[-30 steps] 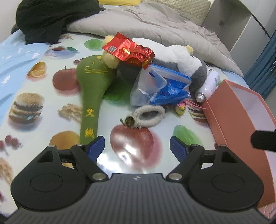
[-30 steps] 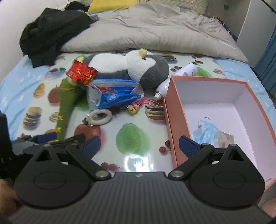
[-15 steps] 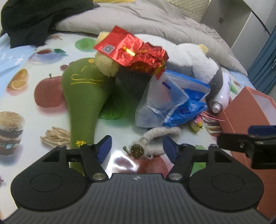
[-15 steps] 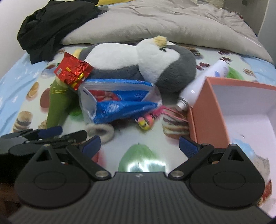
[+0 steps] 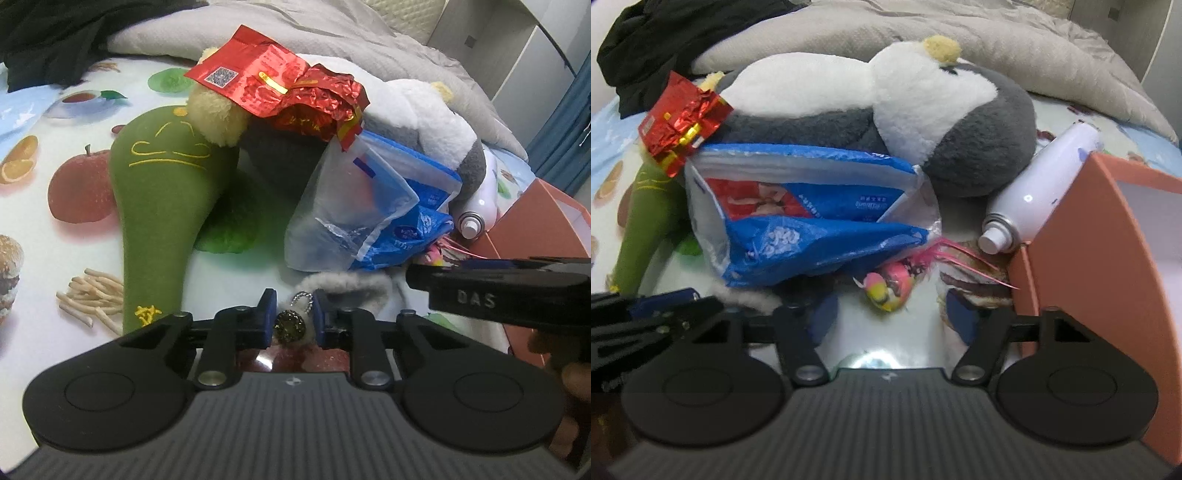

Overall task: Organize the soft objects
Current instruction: 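Grasp the pink feathered toy with the right tool while the left tool grasps the white rope ring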

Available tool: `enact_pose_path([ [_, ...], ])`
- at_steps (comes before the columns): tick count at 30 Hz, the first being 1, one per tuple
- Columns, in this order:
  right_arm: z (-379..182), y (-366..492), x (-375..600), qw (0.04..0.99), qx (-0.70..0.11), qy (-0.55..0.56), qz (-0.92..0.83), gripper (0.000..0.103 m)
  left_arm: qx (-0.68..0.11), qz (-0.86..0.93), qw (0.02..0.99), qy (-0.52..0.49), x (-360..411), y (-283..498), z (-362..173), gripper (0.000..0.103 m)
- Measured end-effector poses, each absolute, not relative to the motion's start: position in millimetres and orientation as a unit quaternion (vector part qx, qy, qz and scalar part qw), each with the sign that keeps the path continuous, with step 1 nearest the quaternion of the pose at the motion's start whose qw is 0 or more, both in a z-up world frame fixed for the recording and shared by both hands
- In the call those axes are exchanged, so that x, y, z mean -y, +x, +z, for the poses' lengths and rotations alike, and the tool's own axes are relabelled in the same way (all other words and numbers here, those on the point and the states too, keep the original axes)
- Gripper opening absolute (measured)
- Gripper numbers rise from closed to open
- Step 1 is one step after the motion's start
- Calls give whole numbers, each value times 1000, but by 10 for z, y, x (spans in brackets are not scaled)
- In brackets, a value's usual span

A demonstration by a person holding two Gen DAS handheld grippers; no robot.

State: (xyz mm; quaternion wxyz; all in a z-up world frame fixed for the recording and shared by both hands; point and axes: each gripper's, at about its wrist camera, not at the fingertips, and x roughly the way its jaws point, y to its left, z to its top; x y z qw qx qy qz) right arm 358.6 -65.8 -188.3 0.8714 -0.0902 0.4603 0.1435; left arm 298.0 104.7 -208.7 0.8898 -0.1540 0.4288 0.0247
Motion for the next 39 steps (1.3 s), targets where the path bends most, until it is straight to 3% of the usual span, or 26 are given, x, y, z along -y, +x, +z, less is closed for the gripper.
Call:
enact_pose_path([
  [6,-1940,3618,617,870,-462,-80,153,31,-423,30,892,-157,-1048,2927,-2098,23],
  [17,-1777,3283,815,866,-466,-77,164,30,-431,37,885,-171,-946,2698,-2014,15],
  [39,-1608,1910,1210,848,-494,-84,172,30,-470,18,862,-189,-544,1493,-1869,16],
])
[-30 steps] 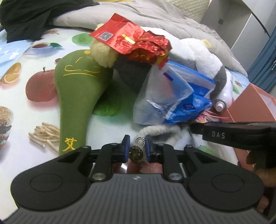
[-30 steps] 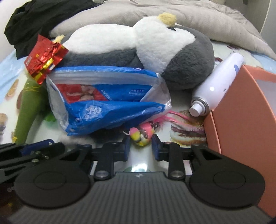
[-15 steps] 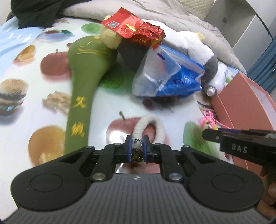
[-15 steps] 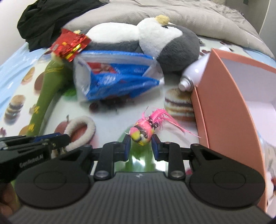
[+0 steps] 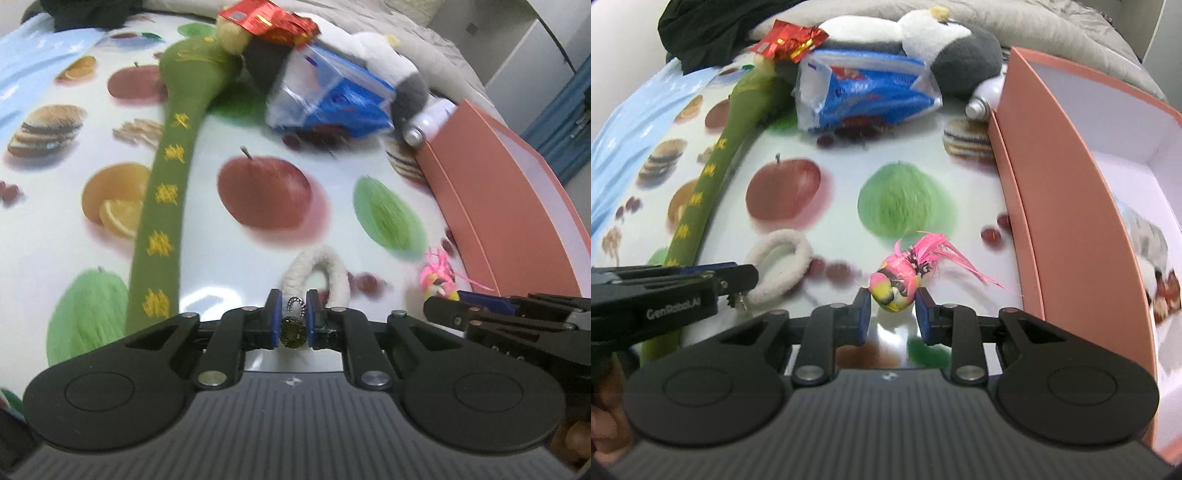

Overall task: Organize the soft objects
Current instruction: 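Grasp the pink feathered toy with the right tool while the left tool grasps the white rope ring, then lift the pink toy and rope ring off the sheet with both tools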

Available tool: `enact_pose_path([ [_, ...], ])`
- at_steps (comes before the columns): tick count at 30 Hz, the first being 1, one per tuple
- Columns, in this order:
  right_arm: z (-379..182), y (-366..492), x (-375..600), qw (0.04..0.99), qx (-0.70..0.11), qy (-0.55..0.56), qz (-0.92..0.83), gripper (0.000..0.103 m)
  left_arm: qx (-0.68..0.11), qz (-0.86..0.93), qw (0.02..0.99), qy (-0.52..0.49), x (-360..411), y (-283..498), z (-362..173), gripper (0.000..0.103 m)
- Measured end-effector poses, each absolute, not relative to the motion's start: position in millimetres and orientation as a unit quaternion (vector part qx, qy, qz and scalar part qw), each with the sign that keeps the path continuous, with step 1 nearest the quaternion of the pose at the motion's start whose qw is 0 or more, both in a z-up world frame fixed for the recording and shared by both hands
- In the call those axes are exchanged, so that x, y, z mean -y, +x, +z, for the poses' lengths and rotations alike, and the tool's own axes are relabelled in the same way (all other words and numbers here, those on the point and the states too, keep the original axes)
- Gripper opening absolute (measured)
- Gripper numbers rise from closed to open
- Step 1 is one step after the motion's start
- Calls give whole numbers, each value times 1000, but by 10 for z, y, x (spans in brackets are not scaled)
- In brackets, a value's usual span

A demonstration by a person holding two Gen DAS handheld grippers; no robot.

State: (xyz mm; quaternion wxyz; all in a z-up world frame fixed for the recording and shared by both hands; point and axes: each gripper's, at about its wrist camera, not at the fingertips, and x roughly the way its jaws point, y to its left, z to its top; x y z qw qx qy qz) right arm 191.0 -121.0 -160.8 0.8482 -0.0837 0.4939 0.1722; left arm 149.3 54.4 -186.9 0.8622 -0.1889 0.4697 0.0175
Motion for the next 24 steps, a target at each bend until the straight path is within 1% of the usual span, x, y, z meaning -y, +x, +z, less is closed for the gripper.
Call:
enact_pose_path([
  [3,-1607,1789,1330,847,-499,-57,177,31,-475,13,860,-183,-500,1419,-1854,16],
  [4,-1609,1766,1374,847,-500,-46,176,31,-478,4,859,-182,-487,1409,-1847,19],
  [5,-1617,1752,1408,845,-503,-37,175,31,-479,-5,859,-182,-480,1391,-1835,30],
  [6,-1628,1734,1444,843,-507,-28,176,34,-478,-10,859,-182,-476,1366,-1821,48],
  [7,-1636,1726,1471,842,-510,-20,176,39,-476,-14,861,-178,-471,1340,-1803,54],
  [8,-1640,1719,1492,841,-512,-13,175,42,-472,-19,865,-171,-459,1310,-1782,57],
  [9,-1639,1718,1518,841,-513,-4,171,50,-472,-25,866,-163,-443,1297,-1772,57],
  [10,-1632,1712,1543,842,-512,5,170,52,-473,-30,867,-154,-422,1284,-1764,57],
  [15,-1661,1739,1612,849,-502,45,160,53,-472,-53,873,-110,-299,1262,-1805,59],
  [20,-1781,1801,1604,854,-497,48,143,52,-467,-50,880,-63,-180,1285,-1875,59],
  [24,-1837,1814,1570,853,-498,44,150,51,-462,-44,884,-49,-161,1301,-1909,59],
])
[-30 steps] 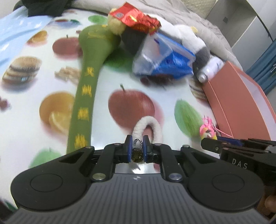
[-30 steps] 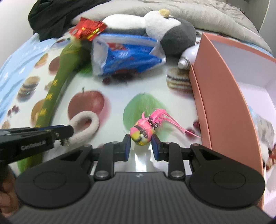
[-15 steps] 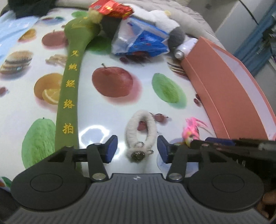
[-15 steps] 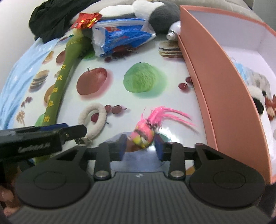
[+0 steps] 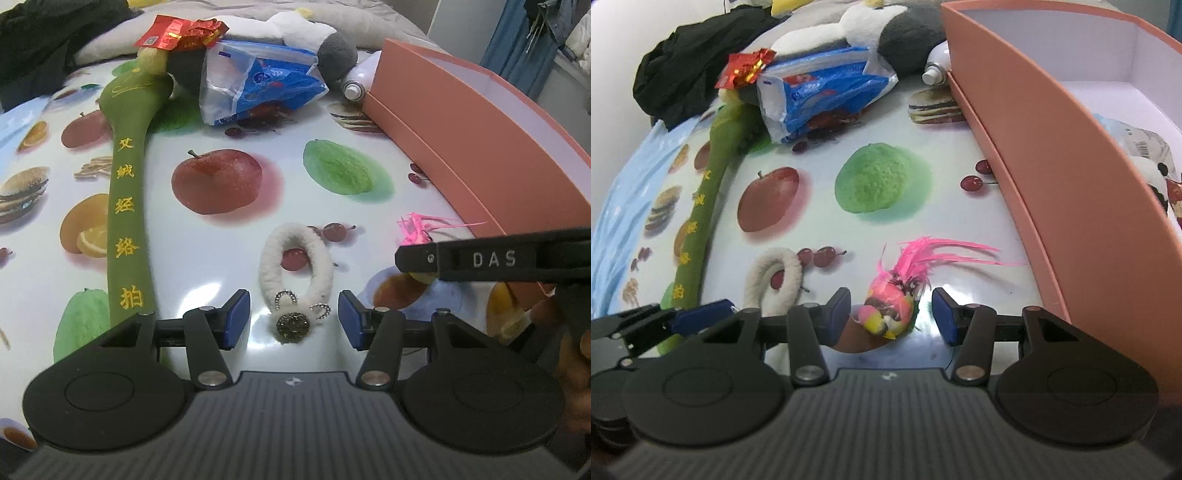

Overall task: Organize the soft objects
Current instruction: 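Lift the pink toy and rope ring off the sheet with both tools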

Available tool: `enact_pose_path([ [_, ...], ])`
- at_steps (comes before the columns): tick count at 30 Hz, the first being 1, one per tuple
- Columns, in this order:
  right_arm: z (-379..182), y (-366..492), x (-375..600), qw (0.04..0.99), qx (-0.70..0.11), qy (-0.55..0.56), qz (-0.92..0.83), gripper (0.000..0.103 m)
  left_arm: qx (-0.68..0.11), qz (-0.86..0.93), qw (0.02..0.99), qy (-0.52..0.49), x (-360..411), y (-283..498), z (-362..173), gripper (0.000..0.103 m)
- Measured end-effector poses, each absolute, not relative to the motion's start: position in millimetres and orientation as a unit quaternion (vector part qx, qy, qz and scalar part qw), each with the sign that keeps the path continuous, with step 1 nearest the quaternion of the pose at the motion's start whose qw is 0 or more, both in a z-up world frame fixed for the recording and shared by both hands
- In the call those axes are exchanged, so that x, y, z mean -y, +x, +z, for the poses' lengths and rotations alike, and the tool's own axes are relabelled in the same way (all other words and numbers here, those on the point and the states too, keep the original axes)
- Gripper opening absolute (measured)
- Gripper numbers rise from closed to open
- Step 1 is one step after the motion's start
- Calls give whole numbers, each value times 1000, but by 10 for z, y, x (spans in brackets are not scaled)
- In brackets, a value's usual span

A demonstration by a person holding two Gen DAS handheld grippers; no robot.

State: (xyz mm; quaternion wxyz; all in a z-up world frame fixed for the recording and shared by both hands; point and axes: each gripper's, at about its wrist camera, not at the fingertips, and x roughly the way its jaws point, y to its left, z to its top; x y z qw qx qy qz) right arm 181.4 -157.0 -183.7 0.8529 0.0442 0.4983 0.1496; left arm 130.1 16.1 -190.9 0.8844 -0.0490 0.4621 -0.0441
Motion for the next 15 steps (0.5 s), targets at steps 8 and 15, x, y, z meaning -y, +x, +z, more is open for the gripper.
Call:
enact_pose_path([
  [8,-1854,1784,1535,860,-491,13,142,33,-464,-35,884,-40,-114,1360,-1956,59],
  [15,-1822,1725,1580,862,-487,5,139,33,-476,0,878,-43,-85,1424,-1939,48],
])
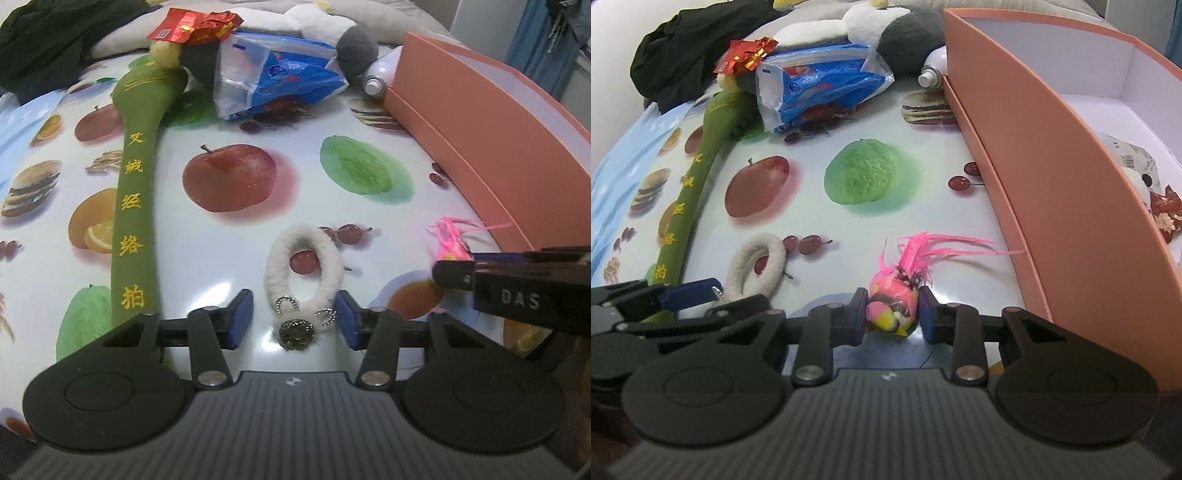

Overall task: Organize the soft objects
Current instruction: 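Lift the pink toy and rope ring off the sheet with both tools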

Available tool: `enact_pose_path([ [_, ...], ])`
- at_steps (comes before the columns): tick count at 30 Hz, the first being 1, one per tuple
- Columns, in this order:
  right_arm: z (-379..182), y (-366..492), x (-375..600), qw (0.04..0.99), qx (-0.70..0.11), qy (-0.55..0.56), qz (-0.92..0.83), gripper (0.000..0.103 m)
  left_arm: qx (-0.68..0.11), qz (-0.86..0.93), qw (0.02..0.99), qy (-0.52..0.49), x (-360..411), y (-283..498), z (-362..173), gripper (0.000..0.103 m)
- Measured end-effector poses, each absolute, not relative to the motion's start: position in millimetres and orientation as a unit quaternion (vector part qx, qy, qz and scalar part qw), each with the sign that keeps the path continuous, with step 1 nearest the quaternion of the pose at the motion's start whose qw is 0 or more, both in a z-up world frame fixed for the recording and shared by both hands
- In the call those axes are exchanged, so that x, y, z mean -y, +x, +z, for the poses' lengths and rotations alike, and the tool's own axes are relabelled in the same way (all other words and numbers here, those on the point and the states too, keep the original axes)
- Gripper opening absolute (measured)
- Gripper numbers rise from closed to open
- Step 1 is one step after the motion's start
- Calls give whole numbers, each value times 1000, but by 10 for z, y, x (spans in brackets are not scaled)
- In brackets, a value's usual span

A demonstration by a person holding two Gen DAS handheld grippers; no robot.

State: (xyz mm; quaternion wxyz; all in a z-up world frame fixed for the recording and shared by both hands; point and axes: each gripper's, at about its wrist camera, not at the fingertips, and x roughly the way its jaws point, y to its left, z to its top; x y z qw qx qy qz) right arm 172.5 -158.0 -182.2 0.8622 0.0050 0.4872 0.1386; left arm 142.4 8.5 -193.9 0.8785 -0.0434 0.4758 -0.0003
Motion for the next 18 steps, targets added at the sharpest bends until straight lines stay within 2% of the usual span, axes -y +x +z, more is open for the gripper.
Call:
enact_pose_path([
  [2,-1804,1710,1585,863,-485,4,139,33,-477,11,878,-42,-80,1433,-1938,41],
  [18,-1602,1681,1622,867,-474,7,152,33,-463,16,881,-93,-166,1416,-1744,40],
])
